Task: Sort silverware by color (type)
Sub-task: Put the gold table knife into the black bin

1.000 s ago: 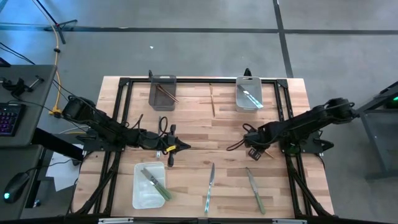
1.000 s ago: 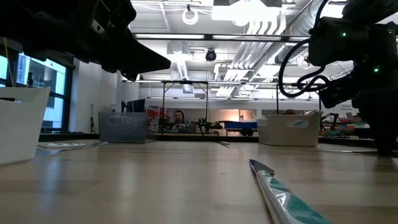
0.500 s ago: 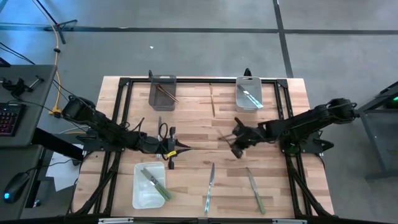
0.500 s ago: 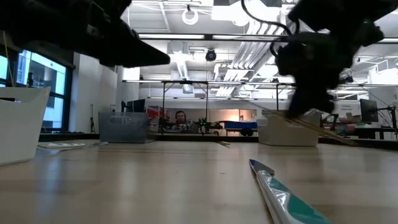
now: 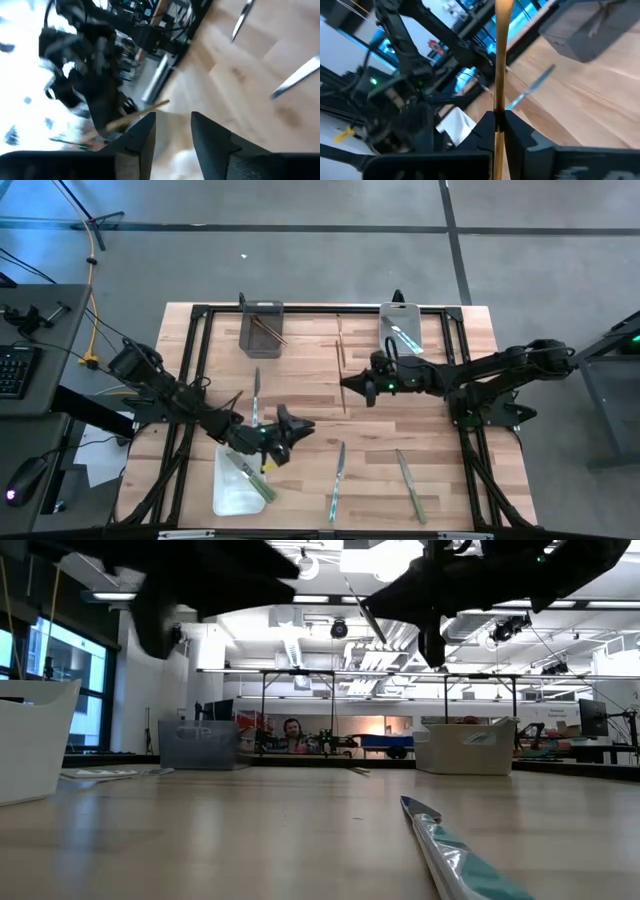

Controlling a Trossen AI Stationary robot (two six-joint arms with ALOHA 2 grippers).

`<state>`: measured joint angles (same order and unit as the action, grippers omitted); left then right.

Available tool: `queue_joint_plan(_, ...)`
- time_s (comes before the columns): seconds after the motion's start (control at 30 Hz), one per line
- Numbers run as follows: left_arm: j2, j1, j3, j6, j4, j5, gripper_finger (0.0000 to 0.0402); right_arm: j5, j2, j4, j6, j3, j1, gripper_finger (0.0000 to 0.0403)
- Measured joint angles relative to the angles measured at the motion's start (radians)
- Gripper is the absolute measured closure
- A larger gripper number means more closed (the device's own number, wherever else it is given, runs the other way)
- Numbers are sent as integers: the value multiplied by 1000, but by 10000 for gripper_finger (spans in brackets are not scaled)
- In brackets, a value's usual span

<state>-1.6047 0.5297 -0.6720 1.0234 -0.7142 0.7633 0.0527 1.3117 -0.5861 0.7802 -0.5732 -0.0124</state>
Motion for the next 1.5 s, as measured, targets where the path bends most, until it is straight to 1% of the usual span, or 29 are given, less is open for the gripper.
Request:
queue_joint_plan(0.17, -118, -19, -103, 331, -57, 36, 269, -6, 0, -56, -2, 0, -4, 402)
queue_joint_plan(0.3, -201, -50, -174, 562, -99, 71, 264, -9, 0, -113, -1, 0, -29, 402)
queue_joint_plan(0.47, -263, -74, -216, 795, -224, 85, 263, -3, 0, -115, -22, 0, -51, 403)
queue_joint_plan(0.57, -265, -89, -221, 878, -262, 63, 263, -1, 0, -122, -29, 0, -56, 403)
queue_joint_plan(0.7, -265, -111, -221, 933, -279, 40, 263, -1, -1, -121, -30, -1, -56, 403)
queue_joint_plan(0.83, -266, -130, -221, 935, -277, 19, 263, -1, -1, -122, -33, -1, -56, 403)
queue_joint_plan(1.1, -266, -166, -221, 944, -270, 31, 263, -9, -1, -129, -30, -1, -56, 403)
queue_joint_plan(1.27, -266, -176, -221, 944, -270, 3, 265, -9, -1, -129, -30, -1, -56, 403)
queue_joint_plan(1.4, -266, -176, -221, 944, -269, -22, 281, -9, -1, -129, -30, -1, -56, 403)
queue_joint_plan(1.5, -266, -176, -221, 944, -266, -22, 310, -9, -1, -129, -33, -1, -56, 403)
